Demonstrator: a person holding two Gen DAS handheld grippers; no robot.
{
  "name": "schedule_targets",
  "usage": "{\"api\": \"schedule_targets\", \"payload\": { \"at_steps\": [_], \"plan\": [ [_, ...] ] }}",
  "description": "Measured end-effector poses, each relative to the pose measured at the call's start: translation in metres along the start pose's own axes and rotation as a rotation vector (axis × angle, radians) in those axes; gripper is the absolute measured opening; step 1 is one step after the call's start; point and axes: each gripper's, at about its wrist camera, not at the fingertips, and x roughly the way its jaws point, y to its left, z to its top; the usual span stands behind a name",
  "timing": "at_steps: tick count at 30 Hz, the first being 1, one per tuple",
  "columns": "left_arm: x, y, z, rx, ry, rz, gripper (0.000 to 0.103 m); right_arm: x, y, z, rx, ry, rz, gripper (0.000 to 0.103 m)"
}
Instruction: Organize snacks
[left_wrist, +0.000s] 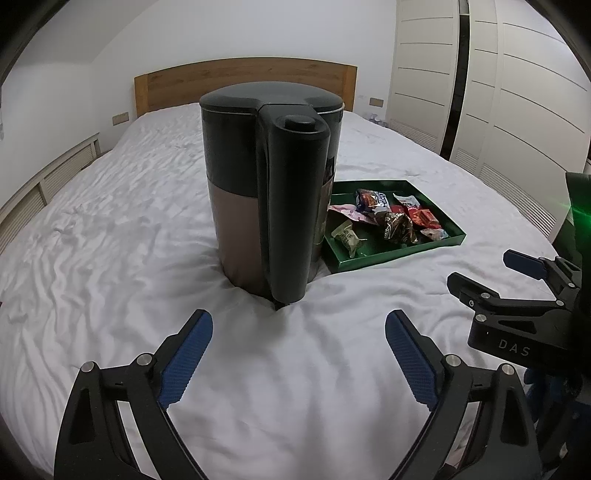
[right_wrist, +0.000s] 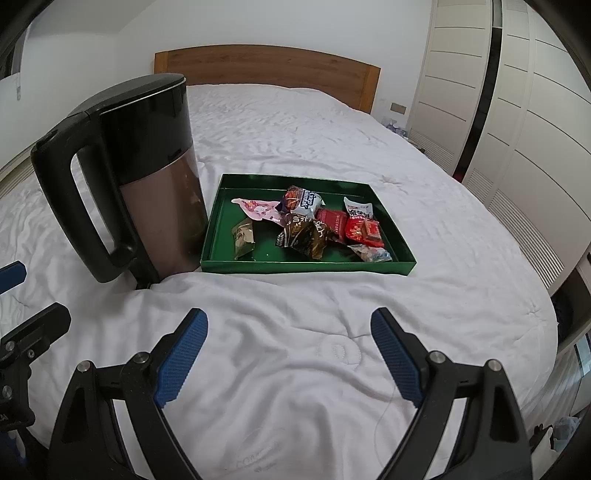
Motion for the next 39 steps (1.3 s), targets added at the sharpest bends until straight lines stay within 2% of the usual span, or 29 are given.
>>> {"api": "schedule_targets", "payload": {
  "at_steps": [25, 39],
  "plan": [
    [0.0059, 0.0017, -0.0019, -0.006, 0.010, 0.000, 0.092, 0.0040, -0.0007, -0.0019, 0.012, -0.001, 0.001, 0.103],
    [0.0081, 0.0034, -0.0005, -0.034, 0.017, 0.005, 0.097, 0.0094, -0.0042, -0.0098, 0.025, 0.003, 0.016, 0.103]
  ]
}}
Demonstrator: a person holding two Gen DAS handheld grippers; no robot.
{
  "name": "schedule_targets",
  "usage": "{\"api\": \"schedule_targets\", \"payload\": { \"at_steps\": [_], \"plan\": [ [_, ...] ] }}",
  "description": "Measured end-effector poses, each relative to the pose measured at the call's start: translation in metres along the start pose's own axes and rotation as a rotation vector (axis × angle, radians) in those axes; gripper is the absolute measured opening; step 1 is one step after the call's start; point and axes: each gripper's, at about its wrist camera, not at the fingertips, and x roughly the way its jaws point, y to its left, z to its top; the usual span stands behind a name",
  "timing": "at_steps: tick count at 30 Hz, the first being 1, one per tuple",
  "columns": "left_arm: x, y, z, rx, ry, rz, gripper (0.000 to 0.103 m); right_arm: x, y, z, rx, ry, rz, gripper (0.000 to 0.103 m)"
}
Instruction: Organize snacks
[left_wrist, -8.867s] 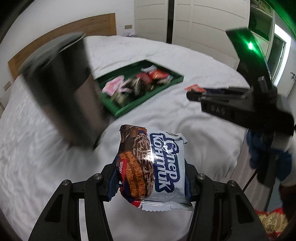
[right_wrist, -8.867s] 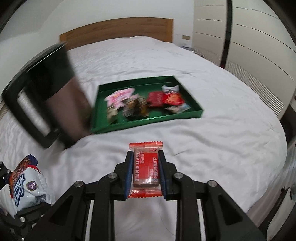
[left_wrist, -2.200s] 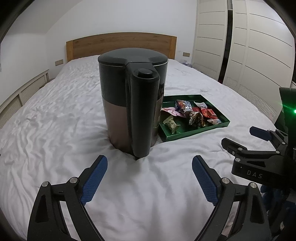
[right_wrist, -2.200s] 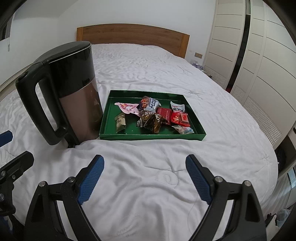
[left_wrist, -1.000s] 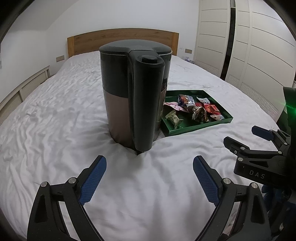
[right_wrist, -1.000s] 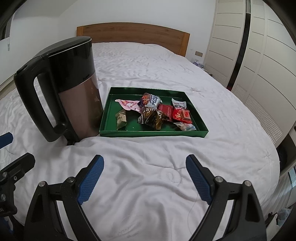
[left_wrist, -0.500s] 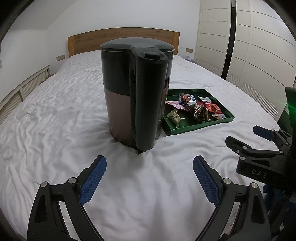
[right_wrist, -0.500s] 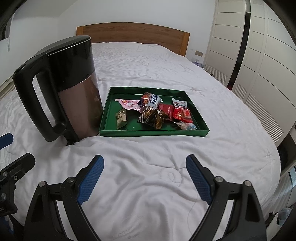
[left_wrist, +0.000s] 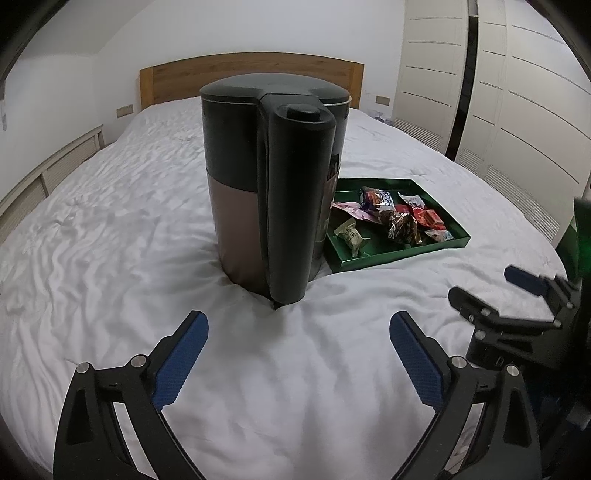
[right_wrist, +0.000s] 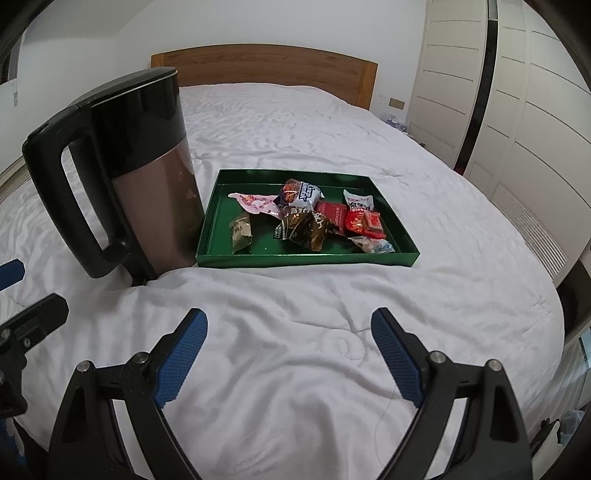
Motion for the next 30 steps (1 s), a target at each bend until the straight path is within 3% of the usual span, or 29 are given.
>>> {"api": "schedule_targets", "payload": {
  "at_steps": [9, 18, 30],
  "plan": [
    [-0.002, -0.017, 0.010, -0.019, -0.001, 0.010, 0.098, 0.003, -0.009, -0.003, 0.018, -0.011, 0.014, 0.103],
    [0.003, -0.043, 0.011, 0.001, 0.014, 0.053, 0.098, 0.004, -0.046, -0.001, 0.037, -0.036, -0.006, 0.103],
    [0.012, -0.044, 0.013, -0.006, 0.025, 0.112, 0.098, 0.012, -0.075, 0.001, 0.050, -0.055, -0.006, 0.103]
  ]
}}
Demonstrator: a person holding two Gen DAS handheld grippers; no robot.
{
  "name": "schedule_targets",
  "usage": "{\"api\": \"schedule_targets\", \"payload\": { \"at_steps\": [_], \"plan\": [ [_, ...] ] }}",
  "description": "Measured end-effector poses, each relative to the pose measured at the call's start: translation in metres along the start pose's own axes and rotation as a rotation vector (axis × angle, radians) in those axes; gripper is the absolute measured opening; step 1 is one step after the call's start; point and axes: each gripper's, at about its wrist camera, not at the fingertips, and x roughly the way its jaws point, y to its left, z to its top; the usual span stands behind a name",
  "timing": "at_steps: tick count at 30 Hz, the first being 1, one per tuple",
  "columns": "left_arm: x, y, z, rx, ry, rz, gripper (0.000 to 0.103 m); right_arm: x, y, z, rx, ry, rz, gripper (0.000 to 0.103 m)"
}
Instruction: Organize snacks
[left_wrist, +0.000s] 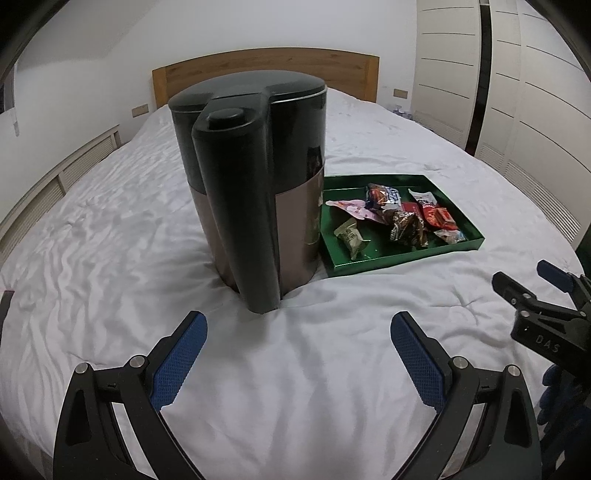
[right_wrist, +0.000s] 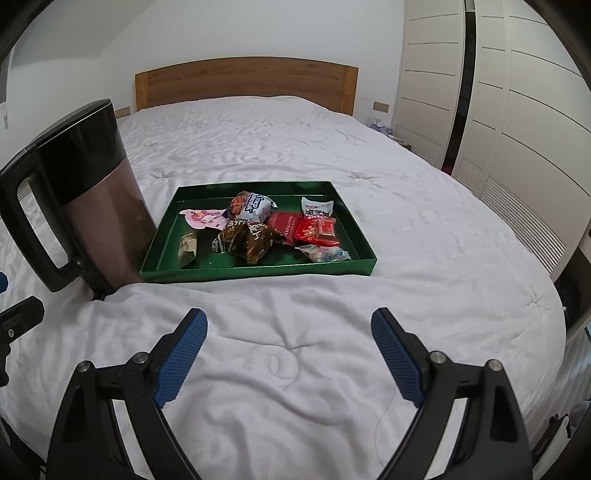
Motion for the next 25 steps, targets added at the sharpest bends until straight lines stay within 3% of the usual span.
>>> {"api": "schedule_targets", "payload": {
  "at_steps": [25],
  "plan": [
    [0.0011, 0.0007, -0.0001, 0.019, -0.005, -0.013, 0.101, 0.0025, -0.0059, -0.0016, 0.002, 0.010, -0.015, 0.103]
  ]
}}
